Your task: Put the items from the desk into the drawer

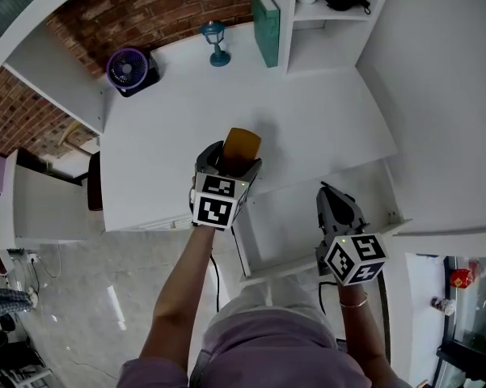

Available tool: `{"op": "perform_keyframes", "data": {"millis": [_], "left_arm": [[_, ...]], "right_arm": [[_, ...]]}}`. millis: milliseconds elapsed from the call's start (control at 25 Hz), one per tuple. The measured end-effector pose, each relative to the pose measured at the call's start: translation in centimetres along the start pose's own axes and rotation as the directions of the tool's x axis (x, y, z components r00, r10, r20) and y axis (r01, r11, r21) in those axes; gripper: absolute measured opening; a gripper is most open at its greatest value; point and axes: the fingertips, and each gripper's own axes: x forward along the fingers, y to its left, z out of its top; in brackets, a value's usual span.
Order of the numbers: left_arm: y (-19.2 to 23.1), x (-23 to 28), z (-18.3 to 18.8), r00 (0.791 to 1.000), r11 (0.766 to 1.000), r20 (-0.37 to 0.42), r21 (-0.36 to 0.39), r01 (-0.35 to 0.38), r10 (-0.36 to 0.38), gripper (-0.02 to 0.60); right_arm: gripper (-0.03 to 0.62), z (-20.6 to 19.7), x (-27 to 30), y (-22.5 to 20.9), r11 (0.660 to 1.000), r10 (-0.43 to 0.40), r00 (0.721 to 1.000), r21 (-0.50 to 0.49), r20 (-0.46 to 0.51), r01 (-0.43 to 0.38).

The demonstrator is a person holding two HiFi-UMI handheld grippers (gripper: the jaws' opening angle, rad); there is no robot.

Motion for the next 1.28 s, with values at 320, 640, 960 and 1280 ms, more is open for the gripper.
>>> {"op": "perform_keyframes", "data": {"millis": [320, 640, 960, 1280], "left_arm": [[-4.5, -1.8, 1.0, 0.995, 0.994, 0.035, 0.072, 0.087, -0.090, 0.393], [-10.1, -3.1, 0.7, 0.973, 0.966, 0.038, 0.133, 0.222, -0.229, 0.393], [-15.8, -3.0, -0.9, 0.934, 0.919, -0.013, 0.178, 0.353, -0.356, 0.394], [-20.6, -1.0, -2.9, 0.898, 0.877, -0.084, 0.194, 0.439, -0.431, 0.394]], "right_arm": [[0.005, -0.6, -3.9, -0.8, 0.995, -0.094, 0.995, 0.037, 0.043, 0.093], [0.005, -1.7, -8.8, -1.6, 0.975, -0.212, 0.974, 0.080, 0.076, 0.205], [0.005, -2.8, -12.8, -3.0, 0.944, -0.317, 0.944, 0.125, 0.091, 0.305], [0.005, -4.3, -15.0, -5.5, 0.916, -0.378, 0.923, 0.180, 0.079, 0.359]]}}
